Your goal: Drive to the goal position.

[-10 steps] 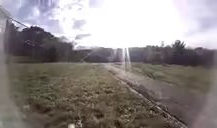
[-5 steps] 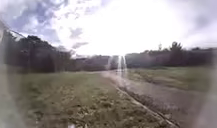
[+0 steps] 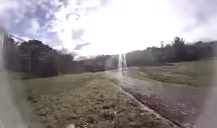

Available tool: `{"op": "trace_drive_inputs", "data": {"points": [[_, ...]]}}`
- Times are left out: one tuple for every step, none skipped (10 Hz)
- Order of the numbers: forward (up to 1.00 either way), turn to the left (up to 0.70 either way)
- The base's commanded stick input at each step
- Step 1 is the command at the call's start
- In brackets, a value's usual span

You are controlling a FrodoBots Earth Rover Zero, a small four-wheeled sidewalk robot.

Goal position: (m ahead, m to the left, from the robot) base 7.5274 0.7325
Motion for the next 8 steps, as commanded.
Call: {"op": "trace_drive_inputs", "data": {"points": [[0.7, -0.19], [0.7, -0.09], [0.7, 0.0], [0.7, 0.0], [0.7, 0.0], [0.7, 0.0], [0.7, 0.0], [0.7, 0.0]]}}
